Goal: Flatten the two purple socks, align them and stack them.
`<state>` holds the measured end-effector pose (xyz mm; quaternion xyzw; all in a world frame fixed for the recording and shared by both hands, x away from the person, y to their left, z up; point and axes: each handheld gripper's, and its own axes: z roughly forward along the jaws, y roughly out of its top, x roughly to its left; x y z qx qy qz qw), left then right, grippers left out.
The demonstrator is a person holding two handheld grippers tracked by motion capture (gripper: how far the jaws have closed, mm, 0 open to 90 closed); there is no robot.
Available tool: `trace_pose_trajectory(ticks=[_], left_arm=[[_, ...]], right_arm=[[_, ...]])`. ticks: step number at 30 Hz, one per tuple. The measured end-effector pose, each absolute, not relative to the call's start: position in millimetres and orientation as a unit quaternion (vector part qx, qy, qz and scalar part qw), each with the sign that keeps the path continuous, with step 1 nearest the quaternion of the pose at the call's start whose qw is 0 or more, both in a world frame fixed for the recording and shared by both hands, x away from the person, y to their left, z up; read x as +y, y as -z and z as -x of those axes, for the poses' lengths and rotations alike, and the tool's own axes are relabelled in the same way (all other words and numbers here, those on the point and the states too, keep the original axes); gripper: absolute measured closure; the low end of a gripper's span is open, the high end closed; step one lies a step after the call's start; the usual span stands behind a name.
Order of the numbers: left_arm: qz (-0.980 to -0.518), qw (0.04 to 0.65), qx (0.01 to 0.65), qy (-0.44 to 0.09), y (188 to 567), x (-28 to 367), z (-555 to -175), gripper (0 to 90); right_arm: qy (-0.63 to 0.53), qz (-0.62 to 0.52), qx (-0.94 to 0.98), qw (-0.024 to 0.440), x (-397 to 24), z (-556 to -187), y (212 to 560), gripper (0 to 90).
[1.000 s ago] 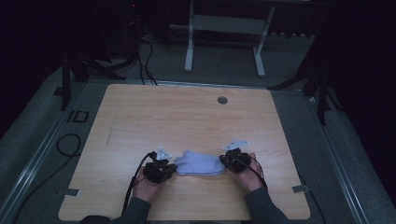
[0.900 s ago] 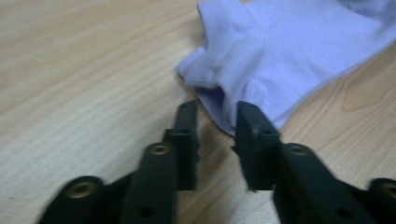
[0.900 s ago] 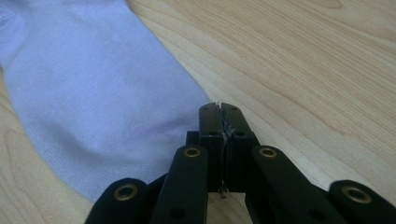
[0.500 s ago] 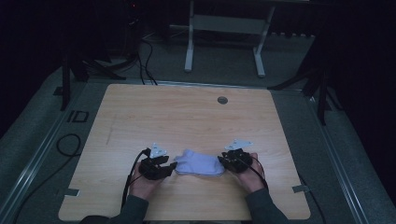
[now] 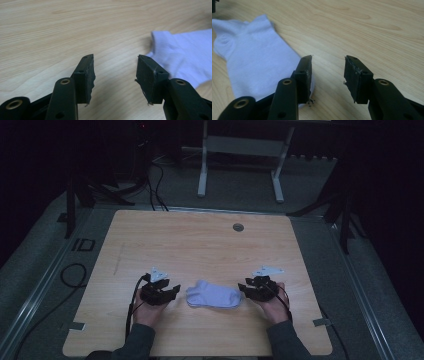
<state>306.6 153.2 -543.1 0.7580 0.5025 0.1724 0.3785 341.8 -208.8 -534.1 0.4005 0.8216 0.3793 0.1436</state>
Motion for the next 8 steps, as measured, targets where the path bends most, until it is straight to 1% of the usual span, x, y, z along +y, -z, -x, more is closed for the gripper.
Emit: trace_pose_trajectory(ticks=[8], left_arm=[[-0.747,0.369,0.522,-0.184,547.4,158.9,-315.6,47.5]], right_arm=[[-0.373,-0.407,0.820,0.150,-220.2,-345.6,532.4,56.5]])
